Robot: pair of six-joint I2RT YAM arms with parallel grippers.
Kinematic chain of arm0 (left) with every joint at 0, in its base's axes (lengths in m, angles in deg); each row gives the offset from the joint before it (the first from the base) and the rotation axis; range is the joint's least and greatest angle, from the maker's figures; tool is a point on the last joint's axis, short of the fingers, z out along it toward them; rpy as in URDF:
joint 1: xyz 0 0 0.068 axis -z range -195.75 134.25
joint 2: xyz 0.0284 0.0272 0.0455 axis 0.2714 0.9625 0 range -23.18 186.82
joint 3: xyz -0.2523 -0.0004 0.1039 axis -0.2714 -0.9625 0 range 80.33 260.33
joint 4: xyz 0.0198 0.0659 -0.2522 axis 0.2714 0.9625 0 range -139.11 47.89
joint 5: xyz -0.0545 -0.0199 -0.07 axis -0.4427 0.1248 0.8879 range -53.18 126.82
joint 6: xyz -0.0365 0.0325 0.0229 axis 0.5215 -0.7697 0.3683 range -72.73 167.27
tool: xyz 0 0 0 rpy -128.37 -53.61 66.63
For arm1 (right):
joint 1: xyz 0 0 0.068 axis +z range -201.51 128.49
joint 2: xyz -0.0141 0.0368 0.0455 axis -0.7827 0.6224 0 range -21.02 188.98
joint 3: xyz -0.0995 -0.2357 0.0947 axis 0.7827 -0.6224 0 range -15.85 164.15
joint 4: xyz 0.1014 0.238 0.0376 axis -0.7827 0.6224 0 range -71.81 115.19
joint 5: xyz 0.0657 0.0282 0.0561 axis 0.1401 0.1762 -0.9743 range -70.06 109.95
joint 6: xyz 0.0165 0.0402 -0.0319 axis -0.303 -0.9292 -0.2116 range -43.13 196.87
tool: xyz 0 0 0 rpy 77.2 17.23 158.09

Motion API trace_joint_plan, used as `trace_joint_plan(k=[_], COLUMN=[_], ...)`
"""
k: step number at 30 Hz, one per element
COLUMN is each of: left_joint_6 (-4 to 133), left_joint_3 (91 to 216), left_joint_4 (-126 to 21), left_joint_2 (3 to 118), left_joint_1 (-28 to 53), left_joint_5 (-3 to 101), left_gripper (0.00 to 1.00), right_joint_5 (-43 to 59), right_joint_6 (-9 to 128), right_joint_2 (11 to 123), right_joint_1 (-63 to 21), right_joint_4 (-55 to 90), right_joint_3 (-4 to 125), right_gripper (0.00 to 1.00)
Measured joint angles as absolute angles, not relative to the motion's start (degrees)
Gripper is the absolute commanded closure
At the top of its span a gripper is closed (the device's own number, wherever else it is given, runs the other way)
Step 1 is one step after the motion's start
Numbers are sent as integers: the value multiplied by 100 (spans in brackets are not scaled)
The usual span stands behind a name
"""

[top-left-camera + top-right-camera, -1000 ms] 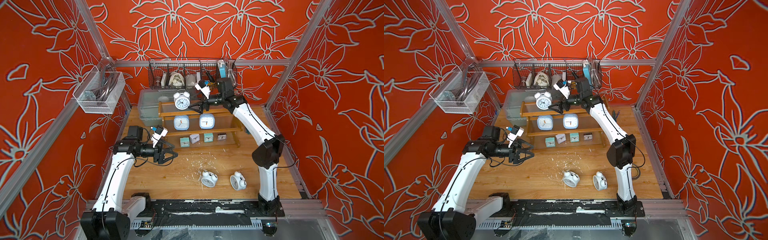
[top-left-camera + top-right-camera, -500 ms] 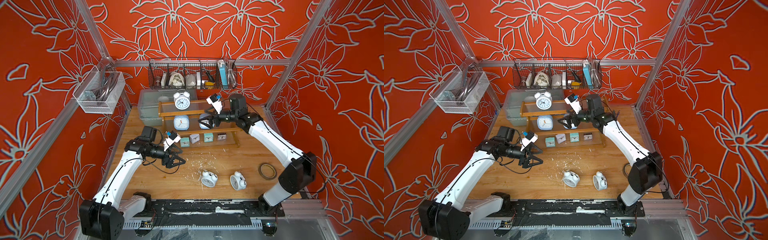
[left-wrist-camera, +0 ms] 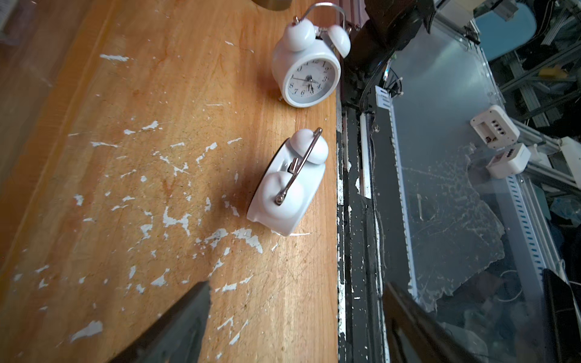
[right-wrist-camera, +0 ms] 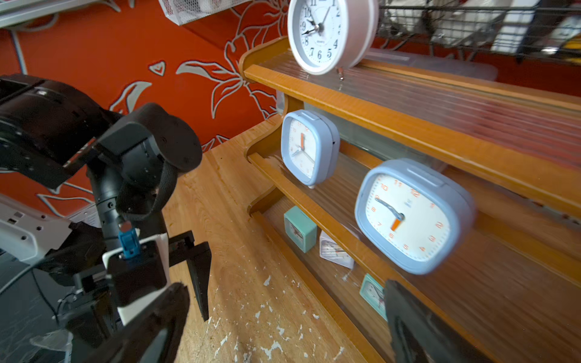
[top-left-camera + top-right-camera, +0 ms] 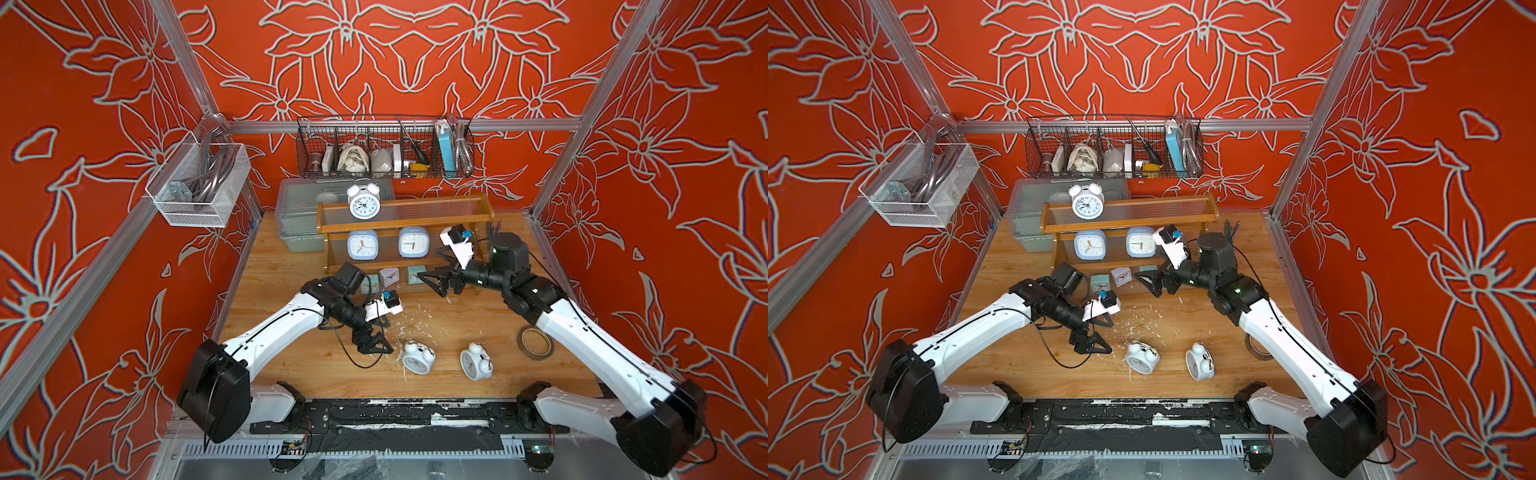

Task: Place the alarm clocks on the shelf by style
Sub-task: Pick up the alarm from the center of the board.

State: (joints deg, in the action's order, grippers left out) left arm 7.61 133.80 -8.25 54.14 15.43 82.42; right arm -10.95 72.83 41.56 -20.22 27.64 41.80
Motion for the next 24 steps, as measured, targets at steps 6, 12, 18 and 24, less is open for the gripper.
trace_joint_plan(k=[6,12,18,24], left_joint_6=[604,545,527,523], left_joint_3=[13437,13677,13789,13806], left_joint_4=[-1074,-1369,-1592,-1673], left_joint_2=[5864,6251,6616,6807], left_joint_1=[2131,2466,2730,2944], left_joint_5=[7766,7438,7226,7130], left_gripper=[13,13,13,19], right_joint_5=[-422,42,428,702], right_joint_6=[7170,7128,7113,7109], right_joint_2=[3450,2908,2460,2268], right_joint_1=[-2022,-2022,-2022,-2022], right_joint_4=[2978,3125,3256,3356], right_joint_3=[3846,3444,3199,3089], right_gripper=[0,0,0,0])
